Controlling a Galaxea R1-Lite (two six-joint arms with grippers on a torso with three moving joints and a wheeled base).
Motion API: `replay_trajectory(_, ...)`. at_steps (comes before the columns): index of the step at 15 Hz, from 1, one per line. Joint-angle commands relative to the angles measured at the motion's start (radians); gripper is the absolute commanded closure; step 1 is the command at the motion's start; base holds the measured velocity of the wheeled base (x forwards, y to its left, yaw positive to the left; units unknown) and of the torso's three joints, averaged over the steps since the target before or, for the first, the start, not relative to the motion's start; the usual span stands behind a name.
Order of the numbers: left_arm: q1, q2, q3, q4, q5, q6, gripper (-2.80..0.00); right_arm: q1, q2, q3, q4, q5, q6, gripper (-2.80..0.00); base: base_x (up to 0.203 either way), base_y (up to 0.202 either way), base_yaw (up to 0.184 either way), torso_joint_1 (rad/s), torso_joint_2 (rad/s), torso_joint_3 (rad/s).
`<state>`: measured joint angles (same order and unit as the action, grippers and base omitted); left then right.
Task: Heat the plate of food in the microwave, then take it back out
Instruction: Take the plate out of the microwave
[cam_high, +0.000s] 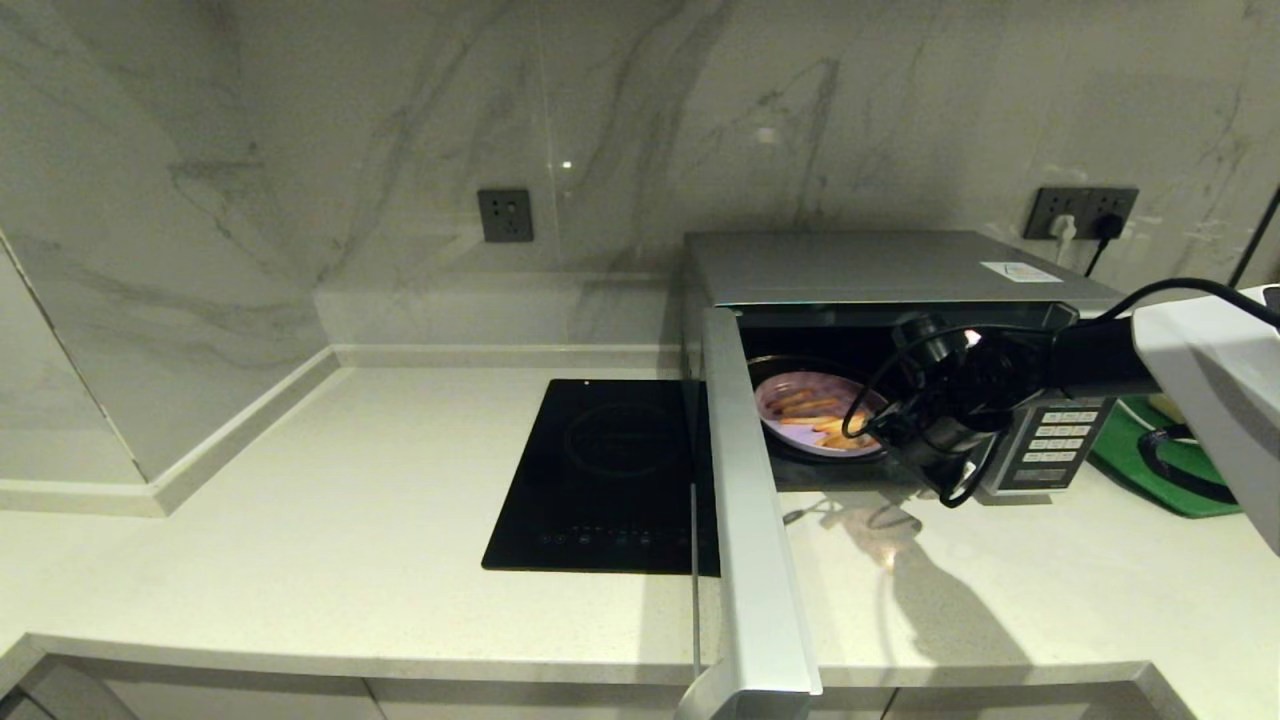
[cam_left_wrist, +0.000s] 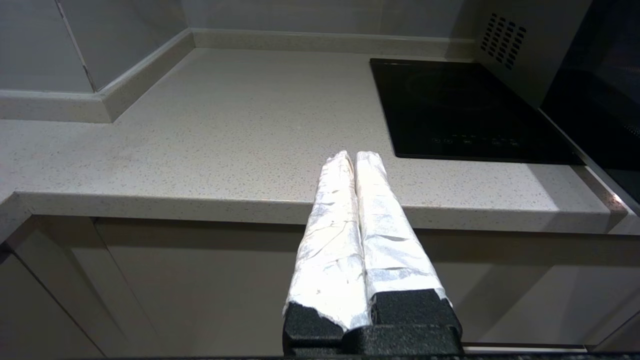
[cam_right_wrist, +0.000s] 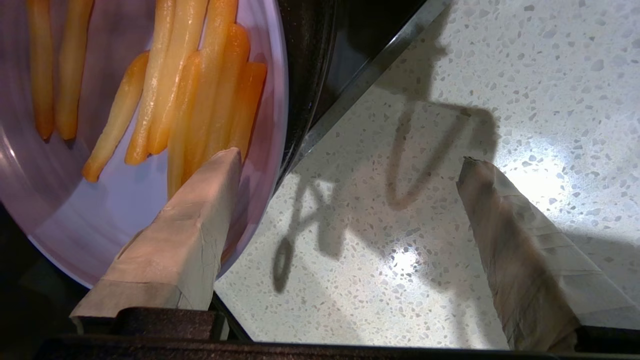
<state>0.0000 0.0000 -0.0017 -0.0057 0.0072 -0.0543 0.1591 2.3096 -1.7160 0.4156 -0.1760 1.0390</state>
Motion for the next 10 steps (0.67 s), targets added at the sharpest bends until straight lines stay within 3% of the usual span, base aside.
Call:
replay_trajectory(1,0.000,0.000,0.000,0.000,0.000,-0.001,0.00,0.000,0.004,0.001,0.003,-0.002,0.006,-2.80,0.000,0.000,0.000,0.000,0.00,0.000)
replay_trajectory(2,0.000,0.000,0.000,0.000,0.000,-0.001,0.00,0.000,0.003,-0.001,0.003,-0.001,0.006,-2.80,0.000,0.000,0.000,0.000,0.00,0.000)
replay_trajectory(3,0.000,0.000,0.000,0.000,0.000,-0.001,0.00,0.000,0.002,-0.002,0.002,-0.001,0.006,0.00,0.000,0.000,0.000,0.000,0.00,0.000)
replay_trajectory(10,0.000,0.000,0.000,0.000,0.000,-0.001,0.00,0.001,-0.008,-0.019,0.002,-0.014,0.004,0.00,0.000,0.000,0.000,0.000,0.00,0.000)
